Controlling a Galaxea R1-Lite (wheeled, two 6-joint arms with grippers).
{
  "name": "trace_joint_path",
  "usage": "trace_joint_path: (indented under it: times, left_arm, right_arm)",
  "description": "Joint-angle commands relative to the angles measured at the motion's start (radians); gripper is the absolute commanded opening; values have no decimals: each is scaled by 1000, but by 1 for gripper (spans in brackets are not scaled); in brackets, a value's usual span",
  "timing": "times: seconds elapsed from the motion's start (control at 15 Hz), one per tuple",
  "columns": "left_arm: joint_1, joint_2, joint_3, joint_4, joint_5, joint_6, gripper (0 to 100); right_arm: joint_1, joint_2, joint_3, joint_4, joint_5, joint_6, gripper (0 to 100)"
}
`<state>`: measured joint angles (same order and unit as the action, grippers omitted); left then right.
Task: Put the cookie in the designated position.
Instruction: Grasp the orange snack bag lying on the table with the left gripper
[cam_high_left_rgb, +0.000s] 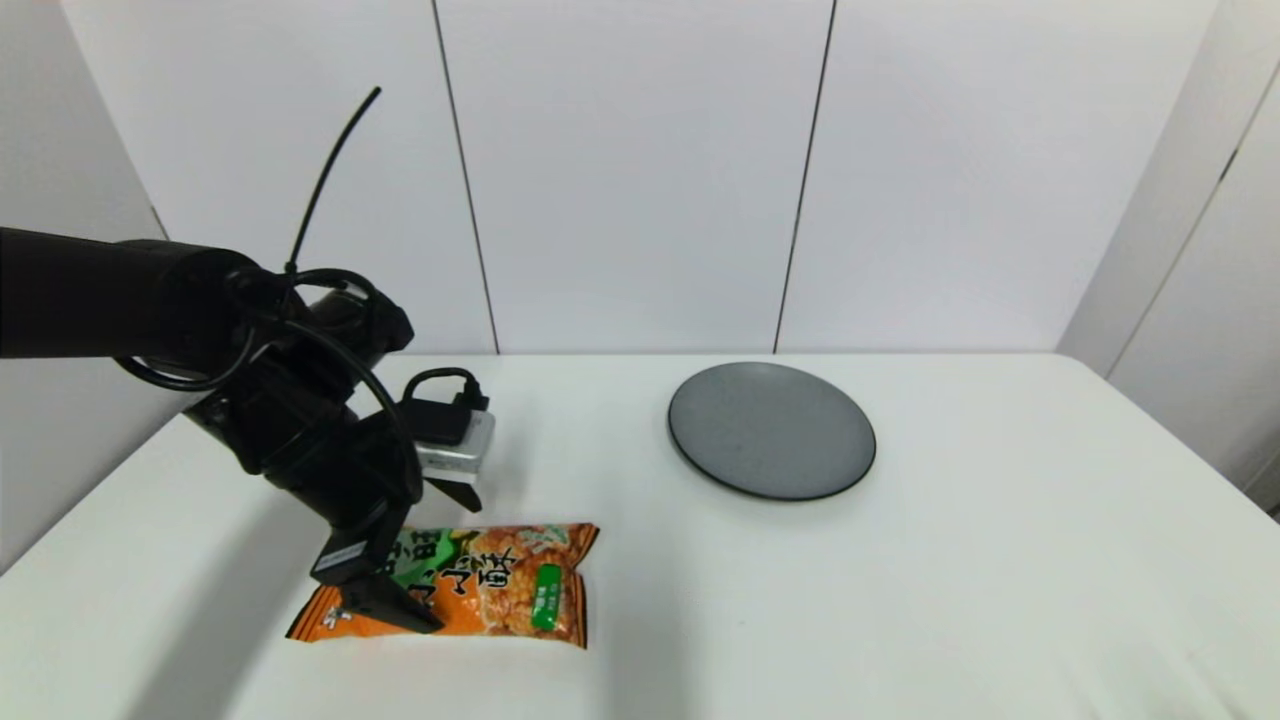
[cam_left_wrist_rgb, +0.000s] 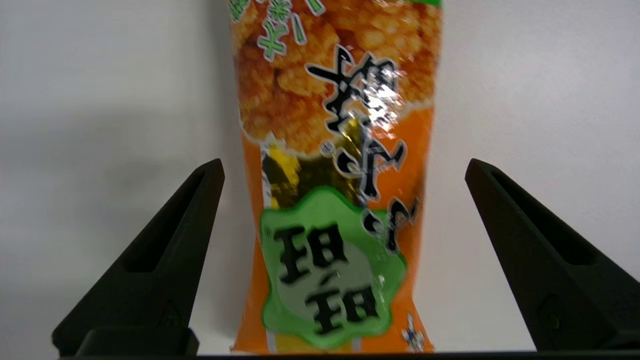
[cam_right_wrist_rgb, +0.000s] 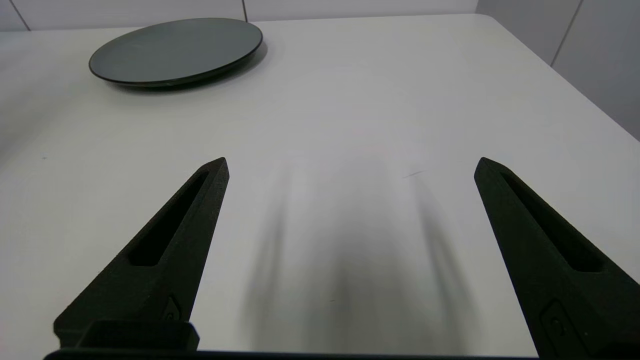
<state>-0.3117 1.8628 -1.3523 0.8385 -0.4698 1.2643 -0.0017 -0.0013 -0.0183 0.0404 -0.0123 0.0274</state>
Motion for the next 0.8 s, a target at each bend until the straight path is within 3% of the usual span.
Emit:
trace_joint_path:
  times: [0.07,0.8]
  left_arm:
    - [-24,90,-2,-85,17,-63,0]
    - [-37,133,-1,-104,40,-92,0]
  right_arm:
    - [0,0,0,-1,0,0,100]
    - [0,0,0,1,0,0,100]
